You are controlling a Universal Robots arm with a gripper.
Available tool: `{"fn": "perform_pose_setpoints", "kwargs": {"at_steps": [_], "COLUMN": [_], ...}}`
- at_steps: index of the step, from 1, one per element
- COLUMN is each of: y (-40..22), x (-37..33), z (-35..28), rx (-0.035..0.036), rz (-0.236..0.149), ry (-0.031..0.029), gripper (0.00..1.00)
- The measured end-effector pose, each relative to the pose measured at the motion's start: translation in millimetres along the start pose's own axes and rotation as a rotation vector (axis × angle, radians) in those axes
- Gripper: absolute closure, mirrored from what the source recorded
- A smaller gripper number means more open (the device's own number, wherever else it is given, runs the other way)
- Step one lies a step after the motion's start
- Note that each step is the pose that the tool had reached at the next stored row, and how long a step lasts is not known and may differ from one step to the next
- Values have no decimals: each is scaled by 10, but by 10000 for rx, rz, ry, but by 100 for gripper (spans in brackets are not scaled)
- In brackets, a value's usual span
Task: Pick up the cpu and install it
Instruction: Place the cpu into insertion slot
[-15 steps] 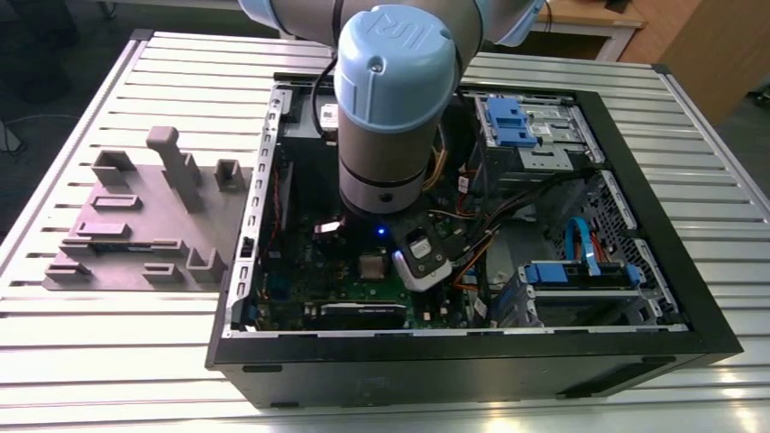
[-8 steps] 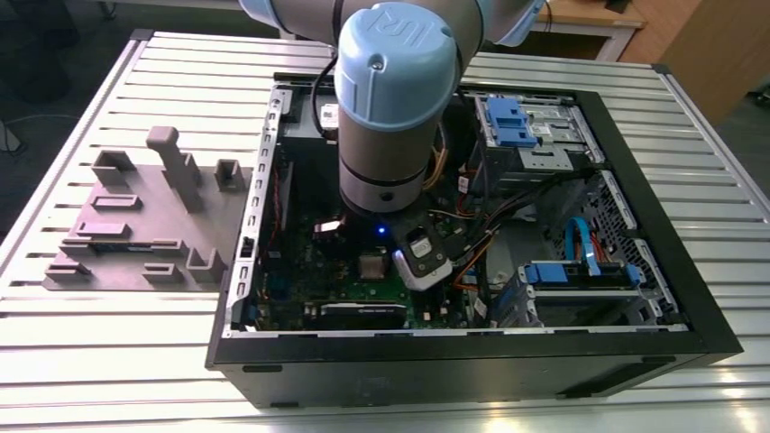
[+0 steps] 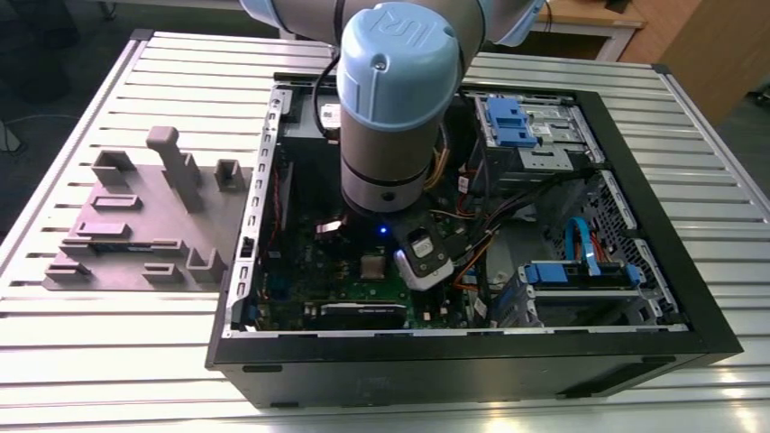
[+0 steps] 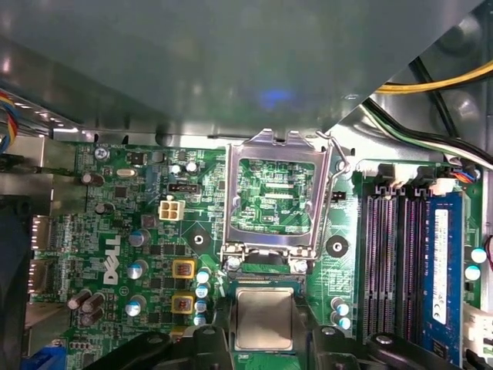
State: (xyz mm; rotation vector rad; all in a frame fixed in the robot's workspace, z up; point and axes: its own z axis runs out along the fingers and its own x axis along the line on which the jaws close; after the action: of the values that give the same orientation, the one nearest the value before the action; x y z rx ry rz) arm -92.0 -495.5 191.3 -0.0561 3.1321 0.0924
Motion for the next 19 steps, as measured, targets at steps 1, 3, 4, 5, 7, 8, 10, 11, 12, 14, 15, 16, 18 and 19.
{"fn": "perform_pose_setpoints", "kwargs": {"at_steps": [1, 3, 4, 5, 7, 8, 10, 11, 12, 14, 15, 16, 18, 19], "y": [0, 0, 0, 0, 0, 0, 0, 0, 1, 1, 0, -1, -1, -1], "x": [-2, -3, -4, -4, -4, -4, -4, -4, -5, -5, -5, -5, -4, -4], "z": [0, 0, 1, 1, 1, 1, 1, 1, 2, 8, 10, 12, 14, 13], "rx": [-3, -4, -4, -4, -4, -4, -4, -3, -6, -9, -6, -3, -2, -2], "rz": [4, 8, 8, 8, 9, 8, 10, 9, 9, 8, 8, 8, 9, 9], "ry": [3, 4, 3, 3, 3, 3, 3, 3, 1, -1, 2, 3, 4, 4], "gripper": [59, 59, 59, 59, 59, 59, 59, 59, 59, 58, 51, 51, 51, 51]}}
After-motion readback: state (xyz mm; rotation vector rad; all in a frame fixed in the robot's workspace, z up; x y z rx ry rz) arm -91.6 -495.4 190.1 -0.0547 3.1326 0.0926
